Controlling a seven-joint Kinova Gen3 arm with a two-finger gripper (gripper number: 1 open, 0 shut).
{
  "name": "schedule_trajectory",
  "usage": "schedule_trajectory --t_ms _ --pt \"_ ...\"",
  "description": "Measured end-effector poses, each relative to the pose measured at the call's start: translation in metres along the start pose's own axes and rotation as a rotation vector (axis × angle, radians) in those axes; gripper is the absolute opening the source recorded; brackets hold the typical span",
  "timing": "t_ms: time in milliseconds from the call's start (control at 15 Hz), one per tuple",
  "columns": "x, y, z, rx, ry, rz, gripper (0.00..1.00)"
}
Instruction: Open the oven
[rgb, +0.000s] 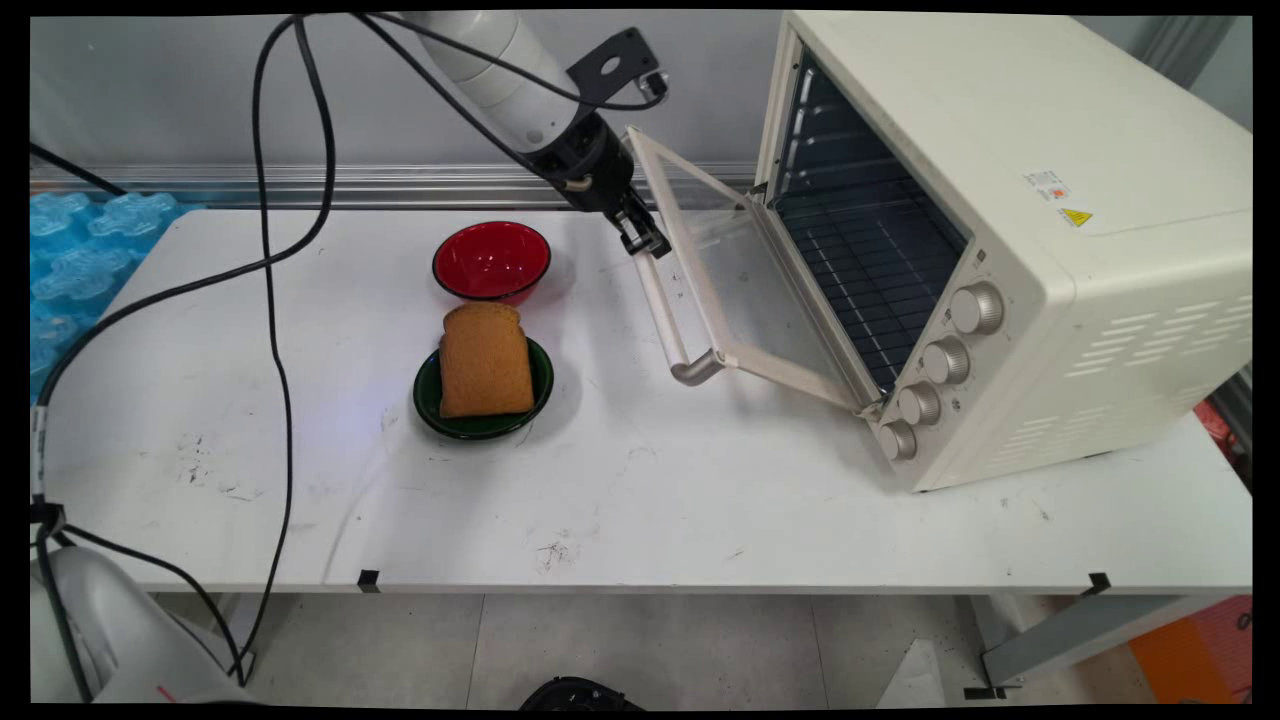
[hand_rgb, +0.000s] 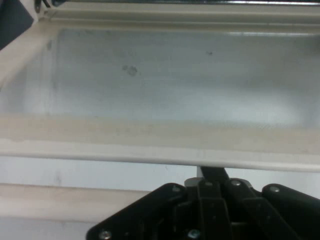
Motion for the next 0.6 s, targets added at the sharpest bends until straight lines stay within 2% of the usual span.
schedule_trajectory --t_ms 600 --pt "-0.026 0.0 0.014 -0.015 -0.011 0.008 0.0"
